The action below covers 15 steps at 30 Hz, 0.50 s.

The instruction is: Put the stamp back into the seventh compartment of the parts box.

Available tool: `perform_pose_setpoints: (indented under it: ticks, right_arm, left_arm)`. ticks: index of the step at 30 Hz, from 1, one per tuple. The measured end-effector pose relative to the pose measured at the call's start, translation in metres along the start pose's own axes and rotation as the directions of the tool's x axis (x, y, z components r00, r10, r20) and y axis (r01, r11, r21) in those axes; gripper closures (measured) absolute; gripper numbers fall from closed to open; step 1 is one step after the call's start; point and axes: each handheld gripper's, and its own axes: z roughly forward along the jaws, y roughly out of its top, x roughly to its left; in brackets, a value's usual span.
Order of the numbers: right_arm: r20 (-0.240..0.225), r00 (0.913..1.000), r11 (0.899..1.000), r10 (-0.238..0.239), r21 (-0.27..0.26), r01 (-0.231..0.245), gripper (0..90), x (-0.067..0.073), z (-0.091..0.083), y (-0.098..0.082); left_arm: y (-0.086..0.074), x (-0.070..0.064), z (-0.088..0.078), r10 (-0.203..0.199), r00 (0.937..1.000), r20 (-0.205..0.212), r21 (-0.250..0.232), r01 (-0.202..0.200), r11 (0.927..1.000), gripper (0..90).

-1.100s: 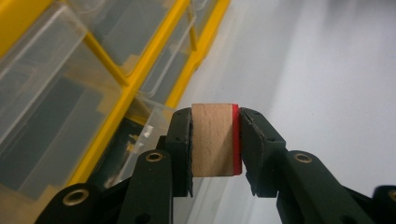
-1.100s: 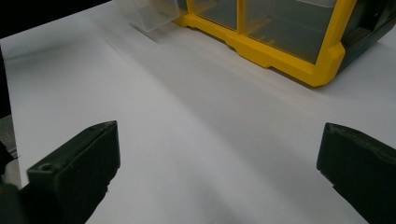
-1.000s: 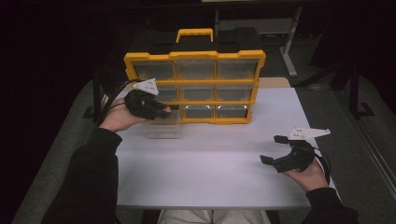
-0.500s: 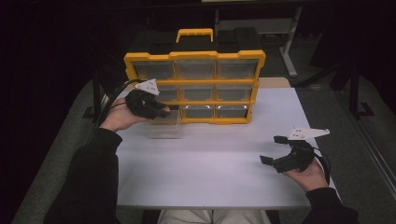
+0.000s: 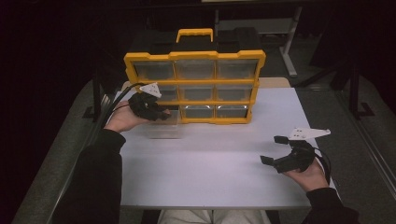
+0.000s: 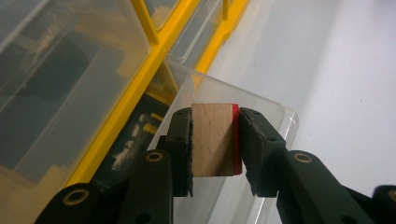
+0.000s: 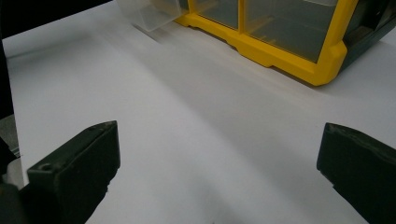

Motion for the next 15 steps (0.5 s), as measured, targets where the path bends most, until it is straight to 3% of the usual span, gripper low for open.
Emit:
perform_pose_setpoints:
  ticks: [15]
  right_arm:
    - [0.000,1.0000,1.000,0.002,0.001,-0.002,0.0,0.000,0.000,0.000]
  left_arm:
    - [-0.008,0.001,0.011,-0.005,1.0000,-0.005,0.034,0.005,0.9994,65.9]
